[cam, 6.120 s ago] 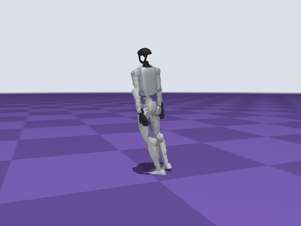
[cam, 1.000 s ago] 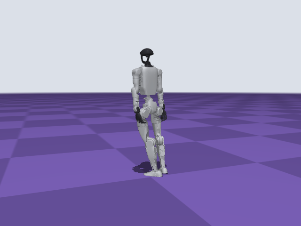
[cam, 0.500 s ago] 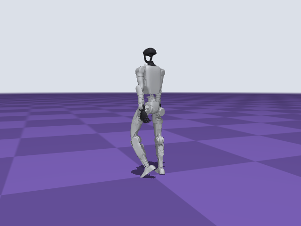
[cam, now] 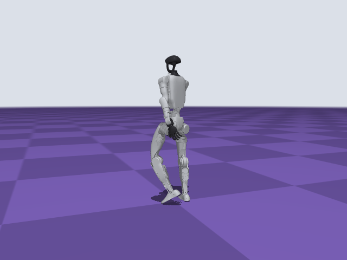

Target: In place motions

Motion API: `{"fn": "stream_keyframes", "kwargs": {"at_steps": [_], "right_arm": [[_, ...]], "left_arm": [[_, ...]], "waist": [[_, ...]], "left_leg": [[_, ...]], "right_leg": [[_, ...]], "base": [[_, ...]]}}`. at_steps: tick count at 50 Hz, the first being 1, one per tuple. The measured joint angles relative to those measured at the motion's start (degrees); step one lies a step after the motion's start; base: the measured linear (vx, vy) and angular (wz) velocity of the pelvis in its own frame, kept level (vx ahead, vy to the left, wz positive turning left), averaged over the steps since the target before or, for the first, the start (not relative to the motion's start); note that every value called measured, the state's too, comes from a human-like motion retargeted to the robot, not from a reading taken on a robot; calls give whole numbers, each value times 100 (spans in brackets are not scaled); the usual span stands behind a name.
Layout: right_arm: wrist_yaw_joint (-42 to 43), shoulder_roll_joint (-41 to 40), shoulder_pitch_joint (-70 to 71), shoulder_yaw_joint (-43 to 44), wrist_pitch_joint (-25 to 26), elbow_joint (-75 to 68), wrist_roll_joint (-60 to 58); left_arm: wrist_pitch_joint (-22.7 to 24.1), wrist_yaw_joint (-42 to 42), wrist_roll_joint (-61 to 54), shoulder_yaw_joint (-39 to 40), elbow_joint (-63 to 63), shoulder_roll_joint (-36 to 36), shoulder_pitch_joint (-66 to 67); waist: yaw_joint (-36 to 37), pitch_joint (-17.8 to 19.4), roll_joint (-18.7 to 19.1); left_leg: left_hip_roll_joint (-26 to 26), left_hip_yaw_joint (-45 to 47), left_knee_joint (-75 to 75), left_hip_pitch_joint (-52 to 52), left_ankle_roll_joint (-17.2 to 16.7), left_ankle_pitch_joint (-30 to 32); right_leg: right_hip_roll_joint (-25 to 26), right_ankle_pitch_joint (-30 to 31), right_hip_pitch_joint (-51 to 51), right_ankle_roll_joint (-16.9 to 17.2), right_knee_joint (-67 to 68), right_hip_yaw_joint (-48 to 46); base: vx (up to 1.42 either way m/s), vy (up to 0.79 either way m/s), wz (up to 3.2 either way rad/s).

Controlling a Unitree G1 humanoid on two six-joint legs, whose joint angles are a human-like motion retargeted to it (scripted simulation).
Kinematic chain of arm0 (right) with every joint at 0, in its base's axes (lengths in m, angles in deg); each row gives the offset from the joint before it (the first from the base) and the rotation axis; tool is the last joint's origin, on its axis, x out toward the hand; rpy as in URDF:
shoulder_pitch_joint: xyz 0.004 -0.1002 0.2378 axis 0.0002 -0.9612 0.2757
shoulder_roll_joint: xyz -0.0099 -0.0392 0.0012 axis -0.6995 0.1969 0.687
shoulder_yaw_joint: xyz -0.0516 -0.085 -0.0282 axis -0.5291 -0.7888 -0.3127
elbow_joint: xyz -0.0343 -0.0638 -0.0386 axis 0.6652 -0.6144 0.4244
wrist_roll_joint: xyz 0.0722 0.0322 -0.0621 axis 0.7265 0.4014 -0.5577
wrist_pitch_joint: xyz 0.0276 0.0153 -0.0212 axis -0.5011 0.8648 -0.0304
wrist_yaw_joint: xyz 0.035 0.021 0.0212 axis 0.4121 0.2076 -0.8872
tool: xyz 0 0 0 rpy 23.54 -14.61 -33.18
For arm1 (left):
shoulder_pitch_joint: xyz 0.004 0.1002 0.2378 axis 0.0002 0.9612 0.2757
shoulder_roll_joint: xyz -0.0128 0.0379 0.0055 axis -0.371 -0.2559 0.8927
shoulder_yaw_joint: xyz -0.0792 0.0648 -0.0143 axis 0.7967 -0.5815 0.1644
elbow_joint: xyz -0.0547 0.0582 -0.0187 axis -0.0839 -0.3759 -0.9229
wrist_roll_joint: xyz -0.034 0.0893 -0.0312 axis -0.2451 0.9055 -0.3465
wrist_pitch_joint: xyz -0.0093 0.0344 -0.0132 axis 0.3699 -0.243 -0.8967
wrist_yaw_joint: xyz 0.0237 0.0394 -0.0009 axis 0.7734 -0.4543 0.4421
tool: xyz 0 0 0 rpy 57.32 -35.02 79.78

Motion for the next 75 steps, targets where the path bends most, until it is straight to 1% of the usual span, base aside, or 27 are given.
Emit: {"fn": "stream_keyframes", "kwargs": {"at_steps": [3, 5, 7, 9, 11, 13, 18, 22, 25, 28, 30, 32, 34, 39, 43, 47, 52, 55, 58, 59, 60, 62, 63, 65, 67, 70, 75], "right_arm": [[-93, 4, -107, -54, 73, -183, -47], [-140, 16, -164, -73, 109, -281, -112], [-146, 34, -214, -87, 126, -347, -171], [-96, 72, -260, -112, 125, -358, -201], [-24, 116, -298, -133, 85, -263, -200], [3, 179, -375, -145, 4, -80, -190], [-105, 415, -888, -145, -190, 424, -313], [165, 482, -1289, 47, -141, 316, -464], [144, 527, -1635, 264, -114, 193, -516], [156, 617, -1936, 542, -66, 90, -633], [233, 701, -2092, 692, -18, -38, -666], [273, 801, -2249, 852, 58, -166, -685], [276, 892, -2407, 1044, 160, -304, -661], [329, 1106, -2903, 1423, 415, -452, -526], [471, 1253, -3198, 1549, 580, -452, -472], [491, 1299, -3285, 1711, 668, -452, -493], [443, 1206, -3164, 1817, 586, -452, -321], [424, 1089, -2988, 1754, 528, -452, -209], [367, 932, -2793, 1598, 459, -355, -201], [353, 873, -2732, 1544, 435, -296, -219], [339, 811, -2671, 1489, 409, -236, -241], [297, 727, -2612, 1352, 368, -73, -295], [269, 694, -2615, 1300, 365, 41, -330], [259, 592, -2552, 1270, 357, 265, -396], [338, 513, -2388, 1269, 256, 451, -384], [447, 450, -1992, 925, 116, 559, -326], [356, 362, -1197, 445, 335, 275, -181]], "left_arm": [[-5, 53, 20, -64, 21, -66, -73], [0, 91, 5, -93, 24, -104, -120], [0, 111, -25, -89, 31, -125, -150], [4, 126, -62, -76, 51, -120, -204], [9, 153, -114, -73, 74, -130, -352], [49, 216, -158, -116, 108, -155, -522], [75, 463, -305, -607, -144, -236, -1036], [51, 407, 108, -947, -321, -161, -1436], [121, 424, 25, -1224, -214, -93, -1648], [17, 417, -402, -1177, -22, 49, -2039], [63, 364, -839, -1036, 167, 155, -2326], [147, 316, -1259, -917, 340, 190, -2672], [250, 435, -1465, -756, 492, 218, -3014], [490, 671, -1746, -727, 892, 184, -3682], [605, 695, -1746, -681, 1129, 154, -4041], [707, 768, -1633, -670, 1139, 178, -4135], [657, 809, -1349, -781, 813, 162, -3837], [510, 726, -1085, -914, 523, 164, -3485], [339, 589, -835, -960, 234, 218, -3078], [287, 539, -763, -956, 152, 239, -2934], [236, 488, -688, -943, 74, 257, -2787], [158, 474, -556, -846, -109, 298, -2491], [122, 488, -484, -794, -208, 310, -2334], [20, 544, -349, -677, -348, 330, -2027], [18, 676, -368, -632, -348, 347, -1674], [165, 697, -637, -550, -348, 263, -1201], [-12, 524, -474, -429, -348, 177, -782]], "waist": [[-106, -77, 79], [-174, -155, 151], [-274, -262, 252], [-461, -391, 286], [-633, -475, 289], [-678, -427, 261], [-582, -326, 159], [-575, -271, 186], [-671, -276, 288], [-660, -186, 395], [-826, -131, 444], [-1078, -69, 500], [-1413, 7, 575], [-2092, 37, 729], [-2290, 117, 752], [-2190, 134, 697], [-1882, -25, 685], [-1654, -159, 725], [-1425, -241, 645], [-1401, -250, 637], [-1387, -249, 642], [-1322, -311, 532], [-1284, -362, 425], [-908, -493, 310], [-786, -614, 329], [-803, -570, 376], [-1230, -390, 620]], "left_leg": [[-193, -117, -1718, 989, -237, 161], [-397, -359, -2821, 1612, -402, -595], [-463, -73, -3637, 2037, -322, -1088], [-598, -109, -4148, 2147, -186, -1063], [-662, -245, -4414, 2092, -263, -868], [-746, -301, -4520, 2068, -226, -801], [-854, -300, -4464, 2101, -61, -939], [-828, -264, -4440, 2178, 0, -1044], [-713, -276, -4436, 2165, 22, -1097], [-590, -149, -4477, 2127, 78, -1093], [-595, -157, -4528, 2093, 128, -1066], [-660, -181, -4580, 2066, 227, -1029], [-687, -319, -4624, 2041, 311, -974], [-651, -683, -4587, 1832, 435, -893], [-617, -696, -4485, 1790, 501, -935], [-609, -524, -4459, 1872, 500, -986], [-586, -219, -4571, 1984, 412, -1011], [-541, -42, -4629, 2030, 319, -1028], [-648, 139, -4643, 2133, 253, -1081], [-674, 130, -4633, 2163, 232, -1100], [-683, 105, -4619, 2195, 209, -1119], [-842, 71, -4628, 2312, 172, -1156], [-958, 47, -4652, 2394, 152, -1155], [-1046, 253, -4690, 2446, 127, -1169], [-981, 195, -4663, 2307, 45, -1147], [-895, 272, -4684, 2321, -8, -1141], [-675, -15, -4323, 2277, -99, -1241]], "right_leg": [[99, -56, 27, 60, 43, -15], [178, -97, 39, 107, 72, 0], [279, -126, 40, 137, 79, 2], [257, -132, 8, 174, 66, -71], [173, -130, -91, 217, 87, -172], [90, -106, -126, 264, 106, -216], [-11, -78, -58, 353, 163, -191], [-104, -160, -121, 428, 565, -97], [-226, 78, -477, 430, 1377, -30], [-504, 985, -1312, 531, 2975, 383], [-864, 1420, -1997, 348, 4181, 482], [-1371, 1060, -2677, 255, 5417, 480], [-1650, 893, -3257, 206, 6285, 559], [-1663, 701, -4566, 441, 7459, 1024], [-1681, 684, -4908, 389, 7684, 1090], [-1529, 752, -4572, 407, 7279, 1126], [-1072, 938, -3489, 551, 6057, 925], [-516, 1065, -2642, 659, 4773, 938], [-16, 1415, -1591, 977, 2890, 1241], [81, 1019, -1229, 958, 2289, 1212], [173, 356, -874, 863, 1726, 1139], [248, -271, -341, 484, 827, 654], [282, -93, -191, 345, 411, 600], [254, 210, -69, 429, 0, 803], [260, 244, -133, 462, -96, 740], [292, 201, -271, 352, 34, 803], [420, 99, -91, 280, 29, 477]], "base": [[17, -9, 0], [23, -10, -15], [26, -12, -5], [22, -12, 31], [3, -10, 47], [1, -15, 28], [25, -21, -1], [32, -11, -17], [29, -13, -18], [13, -8, -42], [8, -3, -6], [8, 1, 13], [4, 0, 54], [2, -7, 56], [0, -1, 5], [1, 4, -34], [3, 5, -54], [-4, 6, -56], [-9, 9, -38], [-8, 12, 14], [-8, 14, 25], [-8, 16, 34], [-5, 14, 8], [-10, 11, -44], [-26, 10, 6], [-27, 7, -7], [-21, 21, 41]]}}
